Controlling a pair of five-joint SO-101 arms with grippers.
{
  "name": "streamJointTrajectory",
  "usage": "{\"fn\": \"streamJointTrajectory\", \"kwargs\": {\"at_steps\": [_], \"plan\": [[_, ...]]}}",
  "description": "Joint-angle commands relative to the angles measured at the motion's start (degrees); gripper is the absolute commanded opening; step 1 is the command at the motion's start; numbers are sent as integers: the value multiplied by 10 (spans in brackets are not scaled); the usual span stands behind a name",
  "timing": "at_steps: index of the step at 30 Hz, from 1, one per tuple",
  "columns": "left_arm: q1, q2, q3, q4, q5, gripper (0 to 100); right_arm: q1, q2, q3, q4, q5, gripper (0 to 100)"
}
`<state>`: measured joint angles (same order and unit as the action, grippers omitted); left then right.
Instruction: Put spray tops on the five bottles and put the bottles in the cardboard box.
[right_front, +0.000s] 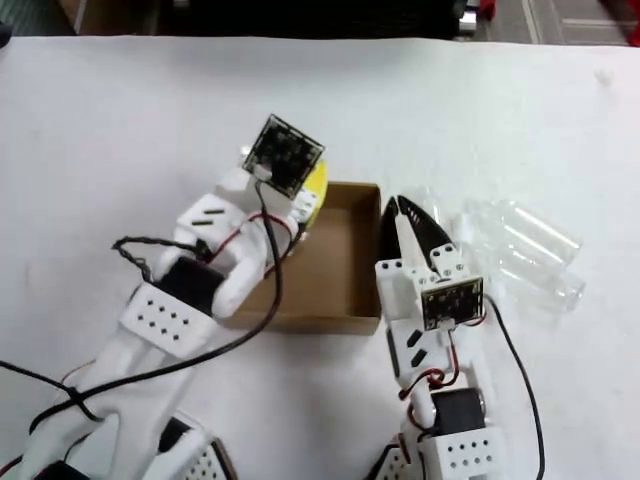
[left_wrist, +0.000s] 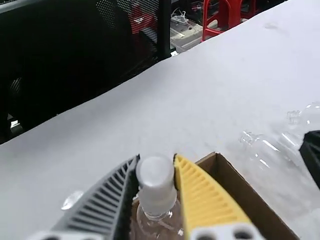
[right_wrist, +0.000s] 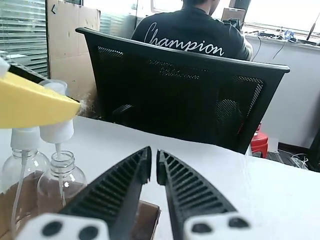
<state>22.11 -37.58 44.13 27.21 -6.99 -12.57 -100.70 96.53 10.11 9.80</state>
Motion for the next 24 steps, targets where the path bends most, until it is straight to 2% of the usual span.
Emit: {"fn": "streamJointTrajectory", "kwargs": {"at_steps": [1, 11, 19, 21, 24], "plan": [[-24, 0, -5, -14, -1, 87, -7, 1, 4, -7, 7, 15], [-27, 0, -8, 7, 0, 173, -7, 1, 4, -7, 7, 15], [-27, -5, -33, 9, -1, 173, -7, 1, 4, -7, 7, 15], [-27, -7, -78, 38, 0, 173, -7, 1, 4, -7, 7, 15], [-26, -7, -181, 131, 0, 173, -7, 1, 4, -7, 7, 15]]}}
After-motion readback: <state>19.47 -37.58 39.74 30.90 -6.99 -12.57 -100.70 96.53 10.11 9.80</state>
